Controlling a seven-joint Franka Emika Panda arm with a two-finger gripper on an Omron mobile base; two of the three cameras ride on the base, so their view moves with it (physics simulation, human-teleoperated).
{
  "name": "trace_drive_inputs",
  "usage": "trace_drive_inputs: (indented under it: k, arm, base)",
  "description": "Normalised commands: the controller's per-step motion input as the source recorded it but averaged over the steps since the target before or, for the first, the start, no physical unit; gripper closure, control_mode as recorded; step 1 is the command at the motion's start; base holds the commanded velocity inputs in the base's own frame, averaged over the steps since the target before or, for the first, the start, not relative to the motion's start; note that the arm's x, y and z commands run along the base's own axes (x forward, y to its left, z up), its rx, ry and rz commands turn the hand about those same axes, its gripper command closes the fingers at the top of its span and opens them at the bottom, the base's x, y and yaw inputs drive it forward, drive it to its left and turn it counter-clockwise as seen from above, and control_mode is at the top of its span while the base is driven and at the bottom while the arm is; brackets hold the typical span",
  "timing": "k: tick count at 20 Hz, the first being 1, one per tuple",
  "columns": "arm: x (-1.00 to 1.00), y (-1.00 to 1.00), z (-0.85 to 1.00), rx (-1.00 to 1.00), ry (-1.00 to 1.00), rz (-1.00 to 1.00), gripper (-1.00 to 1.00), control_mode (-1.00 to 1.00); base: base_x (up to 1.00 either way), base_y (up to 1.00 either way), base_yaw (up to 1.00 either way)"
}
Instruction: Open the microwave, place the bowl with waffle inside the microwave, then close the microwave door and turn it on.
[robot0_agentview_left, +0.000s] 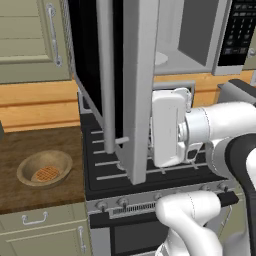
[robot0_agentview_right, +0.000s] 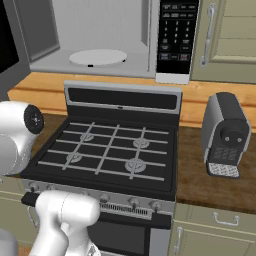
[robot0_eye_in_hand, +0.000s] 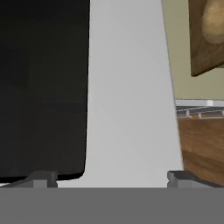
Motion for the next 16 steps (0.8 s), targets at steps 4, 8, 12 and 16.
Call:
trace_drive_inputs:
  k: [4,8,12,16]
  arm:
    - [0.0,0.32,-0.03,0.0,0.0,0.02,-1.0,-1.0]
    - [0.0,0.01,0.0,0.0,0.0,0.0,-1.0,-1.0]
    - [0.0,0.46,-0.07,0.0,0.0,0.0,-1.0,-1.0]
    - [0.0,0.58,-0.09,0.0,0.0,0.0,-1.0,-1.0]
  base:
    - [0.0,0.0,0.0]
    - [0.0,0.0,0.0]
    - [0.0,0.0,0.0]
    - [0.0,0.0,0.0]
